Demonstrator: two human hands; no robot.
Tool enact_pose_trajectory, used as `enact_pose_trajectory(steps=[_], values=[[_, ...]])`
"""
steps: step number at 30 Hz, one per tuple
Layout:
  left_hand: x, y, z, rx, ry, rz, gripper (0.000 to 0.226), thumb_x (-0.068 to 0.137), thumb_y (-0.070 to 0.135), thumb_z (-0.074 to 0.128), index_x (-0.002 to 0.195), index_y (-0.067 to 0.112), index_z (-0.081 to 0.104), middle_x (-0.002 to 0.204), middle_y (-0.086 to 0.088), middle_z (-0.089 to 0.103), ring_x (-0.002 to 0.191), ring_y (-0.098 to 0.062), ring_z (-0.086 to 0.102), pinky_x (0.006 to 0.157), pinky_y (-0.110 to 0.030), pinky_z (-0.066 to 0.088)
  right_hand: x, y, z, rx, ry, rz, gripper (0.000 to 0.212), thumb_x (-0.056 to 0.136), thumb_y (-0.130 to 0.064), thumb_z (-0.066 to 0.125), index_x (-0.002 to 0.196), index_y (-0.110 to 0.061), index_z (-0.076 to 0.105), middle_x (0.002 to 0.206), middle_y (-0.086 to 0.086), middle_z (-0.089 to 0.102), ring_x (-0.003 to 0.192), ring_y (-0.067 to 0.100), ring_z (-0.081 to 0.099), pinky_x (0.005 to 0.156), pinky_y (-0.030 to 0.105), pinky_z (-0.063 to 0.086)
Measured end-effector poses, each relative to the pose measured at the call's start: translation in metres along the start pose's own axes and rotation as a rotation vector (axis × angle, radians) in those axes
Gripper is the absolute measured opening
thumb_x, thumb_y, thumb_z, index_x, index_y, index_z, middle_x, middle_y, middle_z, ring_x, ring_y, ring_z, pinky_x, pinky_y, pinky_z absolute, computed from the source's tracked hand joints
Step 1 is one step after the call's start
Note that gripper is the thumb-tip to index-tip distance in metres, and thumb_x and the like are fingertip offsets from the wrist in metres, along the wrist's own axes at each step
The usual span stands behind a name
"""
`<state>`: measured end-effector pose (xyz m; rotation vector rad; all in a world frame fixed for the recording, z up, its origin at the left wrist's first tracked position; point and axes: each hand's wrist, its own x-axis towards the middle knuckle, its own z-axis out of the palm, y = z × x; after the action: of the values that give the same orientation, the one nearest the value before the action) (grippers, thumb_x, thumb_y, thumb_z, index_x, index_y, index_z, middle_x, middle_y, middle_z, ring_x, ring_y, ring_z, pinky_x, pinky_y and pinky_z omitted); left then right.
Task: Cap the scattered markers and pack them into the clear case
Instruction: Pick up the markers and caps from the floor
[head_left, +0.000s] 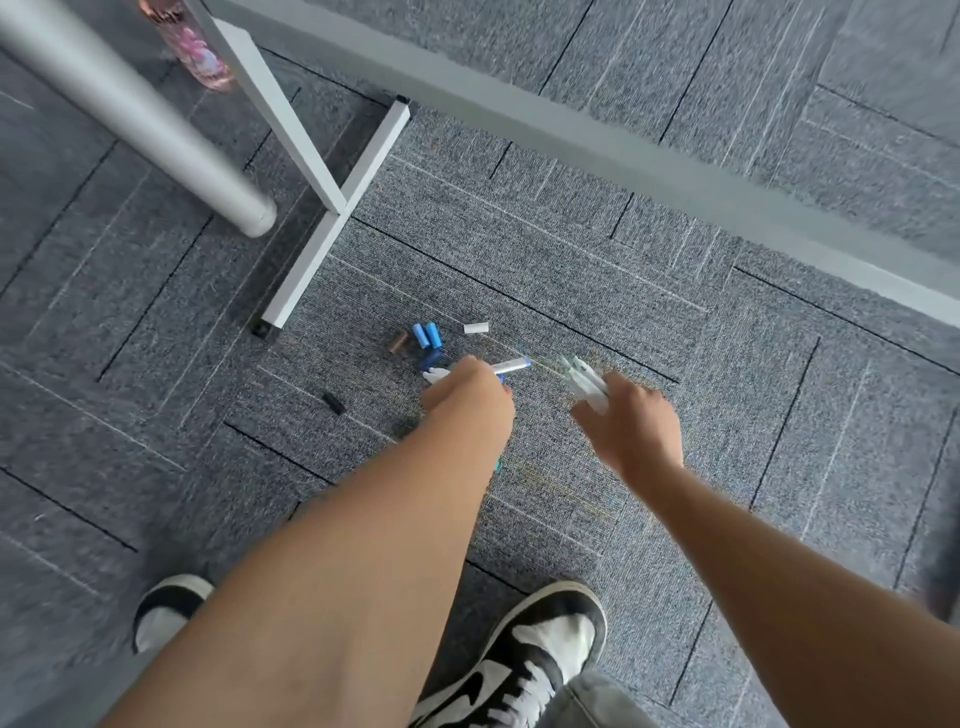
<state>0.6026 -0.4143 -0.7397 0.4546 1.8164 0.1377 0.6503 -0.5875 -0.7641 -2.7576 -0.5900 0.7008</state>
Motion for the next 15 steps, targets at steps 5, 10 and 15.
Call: enact_pose_trajectory(steps=[5,10,15], values=[[-0.03,0.007,-0.02,0.093,-0.176,0.0,0.024,0.1,0.033,0.054,0.094,0.01,0.054,0.077,-0.003,0.054,0.059,-0.015,0.054,0.073,-0.035,0.063,-0.016,-0.018,-0.033,0.066,-0.02,0.045,0.018,0.097,-0.031,0.063,0.089,-0.015,0.061,0.066,-0.004,0.059,0.046,0.008,0.052,0.038,0.016,0.035],[-0.08,0.026,-0.059,0.025,-0.187,0.045,0.038,0.099,0.039,0.057,0.095,0.002,0.062,0.079,-0.01,0.065,0.057,-0.016,0.058,0.044,-0.025,0.05,-0.038,-0.064,-0.083,0.292,-0.06,0.104,0.026,0.093,-0.025,0.068,0.071,-0.02,0.055,0.057,-0.004,0.055,0.043,0.008,0.045,0.037,0.017,0.034],[-0.145,0.066,-0.123,-0.051,-0.314,0.186,0.029,0.097,0.03,0.058,0.087,0.003,0.062,0.066,-0.007,0.064,0.046,-0.015,0.059,0.045,-0.027,0.048,-0.072,-0.137,-0.141,0.671,-0.246,0.152,0.019,0.098,-0.019,0.066,0.101,0.0,0.064,0.074,0.01,0.071,0.049,0.013,0.062,0.039,0.021,0.048]])
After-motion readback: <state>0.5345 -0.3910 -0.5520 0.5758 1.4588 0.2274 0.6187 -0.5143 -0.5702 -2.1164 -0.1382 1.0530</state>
